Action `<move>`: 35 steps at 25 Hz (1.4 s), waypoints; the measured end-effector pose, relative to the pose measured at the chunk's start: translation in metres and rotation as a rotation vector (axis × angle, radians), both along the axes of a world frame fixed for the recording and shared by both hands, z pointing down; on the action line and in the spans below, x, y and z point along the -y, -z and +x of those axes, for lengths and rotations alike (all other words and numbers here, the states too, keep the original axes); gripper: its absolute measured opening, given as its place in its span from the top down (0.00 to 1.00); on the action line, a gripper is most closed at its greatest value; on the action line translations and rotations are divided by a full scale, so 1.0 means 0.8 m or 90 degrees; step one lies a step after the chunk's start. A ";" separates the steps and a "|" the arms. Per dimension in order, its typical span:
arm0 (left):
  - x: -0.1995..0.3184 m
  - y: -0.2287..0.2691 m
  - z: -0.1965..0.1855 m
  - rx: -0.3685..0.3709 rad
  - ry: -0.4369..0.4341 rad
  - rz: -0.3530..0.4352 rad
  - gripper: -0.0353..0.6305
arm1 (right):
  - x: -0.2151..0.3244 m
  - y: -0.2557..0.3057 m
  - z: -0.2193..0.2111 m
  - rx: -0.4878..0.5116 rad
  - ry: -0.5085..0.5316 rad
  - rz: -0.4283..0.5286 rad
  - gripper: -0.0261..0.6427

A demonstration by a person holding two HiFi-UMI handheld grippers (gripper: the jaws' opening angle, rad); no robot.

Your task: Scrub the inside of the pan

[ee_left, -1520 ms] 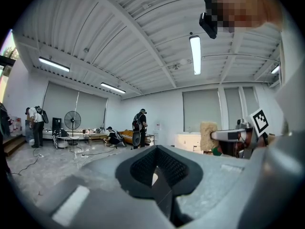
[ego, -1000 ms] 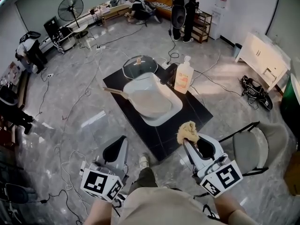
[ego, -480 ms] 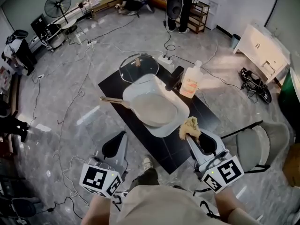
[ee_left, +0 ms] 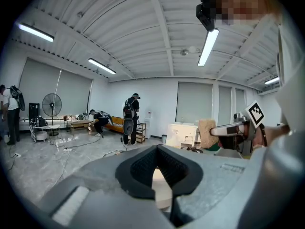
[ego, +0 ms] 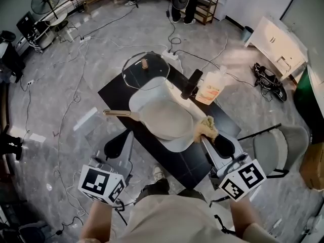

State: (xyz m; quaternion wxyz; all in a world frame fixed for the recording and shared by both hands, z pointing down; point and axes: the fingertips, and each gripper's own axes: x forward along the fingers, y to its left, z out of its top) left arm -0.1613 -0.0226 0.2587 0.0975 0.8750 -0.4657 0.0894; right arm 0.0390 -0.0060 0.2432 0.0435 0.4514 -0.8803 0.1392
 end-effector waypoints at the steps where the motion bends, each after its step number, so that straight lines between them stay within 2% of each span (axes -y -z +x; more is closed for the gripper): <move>1: 0.006 0.000 -0.002 0.001 -0.004 0.000 0.94 | 0.003 -0.001 -0.001 -0.006 -0.003 -0.002 0.81; 6: 0.026 -0.005 0.001 -0.003 -0.020 -0.011 0.94 | 0.017 -0.006 0.000 -0.030 -0.011 -0.006 0.81; 12: 0.035 -0.005 0.019 0.016 -0.035 -0.013 0.94 | 0.027 -0.015 0.013 -0.017 -0.005 -0.017 0.81; 17: 0.040 -0.010 0.024 0.032 -0.007 -0.018 0.94 | 0.037 -0.033 0.019 -0.010 0.034 -0.042 0.81; 19: 0.042 -0.015 0.027 0.051 -0.015 -0.017 0.94 | 0.043 -0.039 0.017 -0.016 0.051 -0.047 0.81; 23: 0.051 -0.038 0.038 0.115 -0.087 -0.043 0.94 | 0.054 -0.063 0.009 -0.021 0.083 -0.069 0.81; 25: 0.058 -0.049 0.048 0.165 -0.147 -0.057 0.74 | 0.062 -0.074 0.004 -0.025 0.104 -0.079 0.81; 27: 0.067 -0.062 0.056 0.219 -0.202 -0.063 0.72 | 0.073 -0.088 -0.002 -0.042 0.121 -0.091 0.81; 28: 0.072 -0.071 0.058 0.243 -0.227 -0.069 0.66 | 0.079 -0.098 -0.005 -0.054 0.130 -0.098 0.81; 30: 0.083 -0.092 0.059 0.301 -0.269 -0.078 0.62 | 0.092 -0.118 -0.013 -0.072 0.150 -0.113 0.81; 33: 0.098 -0.133 0.045 0.395 -0.319 -0.105 0.58 | 0.112 -0.144 -0.026 -0.083 0.175 -0.131 0.81; 35: 0.109 -0.158 0.034 0.434 -0.346 -0.129 0.58 | 0.123 -0.157 -0.034 -0.082 0.189 -0.140 0.81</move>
